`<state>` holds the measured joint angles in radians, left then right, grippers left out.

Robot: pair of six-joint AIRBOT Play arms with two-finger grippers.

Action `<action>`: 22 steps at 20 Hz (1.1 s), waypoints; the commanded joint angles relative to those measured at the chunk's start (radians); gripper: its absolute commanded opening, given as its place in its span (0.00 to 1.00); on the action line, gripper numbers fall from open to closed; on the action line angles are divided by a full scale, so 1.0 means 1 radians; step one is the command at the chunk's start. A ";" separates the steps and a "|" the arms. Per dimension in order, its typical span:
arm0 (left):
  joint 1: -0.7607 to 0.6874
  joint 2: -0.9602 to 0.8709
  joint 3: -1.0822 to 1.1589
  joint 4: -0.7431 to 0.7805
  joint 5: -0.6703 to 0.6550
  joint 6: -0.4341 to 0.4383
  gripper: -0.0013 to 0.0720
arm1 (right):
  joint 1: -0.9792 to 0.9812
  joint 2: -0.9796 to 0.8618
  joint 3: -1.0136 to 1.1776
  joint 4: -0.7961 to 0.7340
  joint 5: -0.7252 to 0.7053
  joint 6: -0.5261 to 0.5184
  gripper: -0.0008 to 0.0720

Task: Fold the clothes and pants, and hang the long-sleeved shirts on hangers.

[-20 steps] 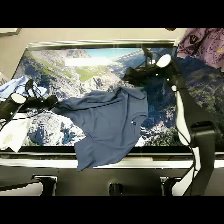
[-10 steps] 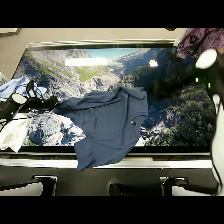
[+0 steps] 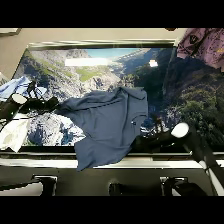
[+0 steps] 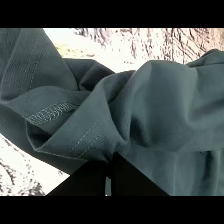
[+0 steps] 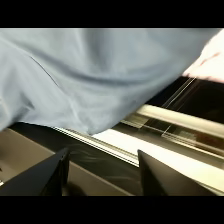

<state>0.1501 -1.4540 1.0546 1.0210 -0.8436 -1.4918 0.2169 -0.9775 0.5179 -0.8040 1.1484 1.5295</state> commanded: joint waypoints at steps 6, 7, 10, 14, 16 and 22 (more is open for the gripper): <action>0.000 -0.001 0.000 0.000 -0.031 0.000 0.04 | 0.257 -0.158 -0.124 0.229 -0.368 -0.043 0.70; 0.000 -0.001 0.000 0.000 -0.031 0.000 0.04 | 0.257 -0.181 -0.124 0.282 -0.382 -0.094 0.68; 0.000 -0.001 0.000 0.001 -0.037 0.000 0.04 | 0.254 -0.202 -0.117 0.367 -0.425 -0.161 0.29; 0.026 0.001 0.027 0.001 -0.098 0.000 0.04 | 0.254 -0.143 0.003 0.305 -0.413 -0.193 0.05; 0.050 0.006 0.089 0.002 -0.171 0.001 0.04 | 0.254 -0.085 0.145 0.116 -0.409 -0.088 0.05; 0.087 0.142 0.386 0.108 -0.332 -0.001 0.04 | 0.254 0.019 0.798 -0.745 -0.152 0.269 0.05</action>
<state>0.2241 -1.3788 1.3087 1.0664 -1.0908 -1.4918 0.4698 -1.0016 1.0248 -1.1175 0.8692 1.6390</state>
